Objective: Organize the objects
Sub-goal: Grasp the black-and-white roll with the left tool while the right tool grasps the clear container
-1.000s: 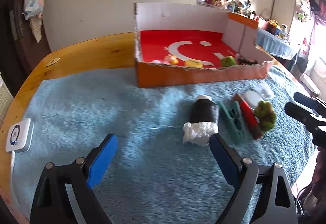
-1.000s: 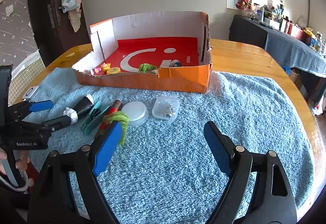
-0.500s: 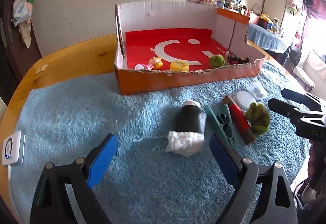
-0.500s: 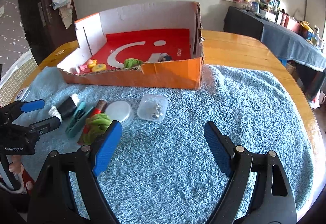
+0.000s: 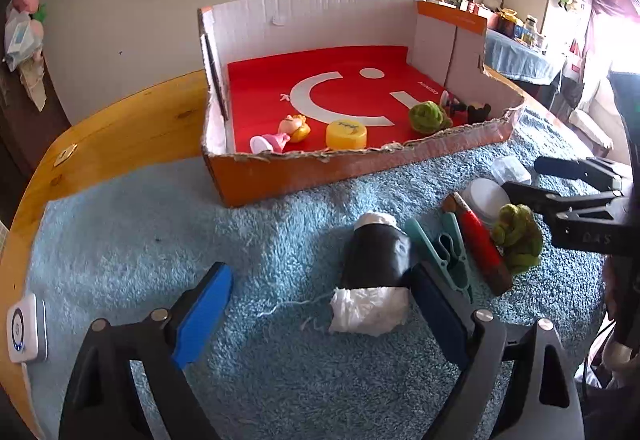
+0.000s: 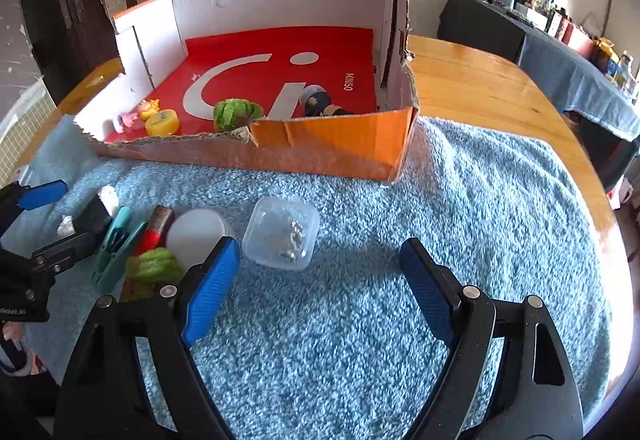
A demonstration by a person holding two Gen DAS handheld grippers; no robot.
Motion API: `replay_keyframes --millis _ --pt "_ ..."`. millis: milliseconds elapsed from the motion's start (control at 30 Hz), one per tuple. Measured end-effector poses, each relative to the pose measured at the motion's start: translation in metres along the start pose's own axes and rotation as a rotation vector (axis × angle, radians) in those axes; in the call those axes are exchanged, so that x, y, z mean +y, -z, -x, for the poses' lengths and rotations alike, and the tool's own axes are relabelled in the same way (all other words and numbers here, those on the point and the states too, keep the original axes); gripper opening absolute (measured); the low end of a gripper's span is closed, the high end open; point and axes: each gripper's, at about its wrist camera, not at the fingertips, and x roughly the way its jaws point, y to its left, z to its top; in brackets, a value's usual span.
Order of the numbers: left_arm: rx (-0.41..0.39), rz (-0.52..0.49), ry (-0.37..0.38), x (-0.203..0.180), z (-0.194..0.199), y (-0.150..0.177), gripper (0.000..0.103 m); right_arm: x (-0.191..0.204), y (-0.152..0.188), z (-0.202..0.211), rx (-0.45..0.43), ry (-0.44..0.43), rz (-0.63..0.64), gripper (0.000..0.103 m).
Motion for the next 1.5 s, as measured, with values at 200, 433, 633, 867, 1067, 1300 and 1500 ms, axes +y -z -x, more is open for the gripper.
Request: replay_keyframes --millis 200,433,633,867,1067,1300,1500 --pt "0.003 -0.026 0.035 -0.004 -0.001 -0.002 0.077 0.003 -0.006 -0.006 0.013 0.025 0.014 0.082" --pt "0.002 -0.043 0.069 -0.009 -0.003 -0.002 0.063 0.009 -0.007 -0.007 0.009 0.011 0.038 0.069" --pt "-0.005 -0.056 0.099 -0.013 -0.002 -0.003 0.043 0.012 -0.006 -0.005 -0.005 -0.024 0.043 0.047" --pt "-0.012 -0.046 0.095 -0.012 0.000 -0.002 0.036 0.013 -0.004 -0.001 -0.012 -0.058 0.047 0.037" --pt "-0.032 -0.033 0.105 -0.010 0.006 -0.004 0.036 0.014 -0.003 0.004 -0.018 -0.085 0.041 0.036" --pt "-0.066 -0.030 0.110 -0.008 0.021 -0.009 0.036 0.016 -0.005 0.015 -0.041 -0.106 0.042 0.036" --pt "-0.111 -0.036 0.113 -0.007 0.037 -0.016 0.036 0.020 -0.009 0.031 -0.075 -0.124 0.052 0.036"
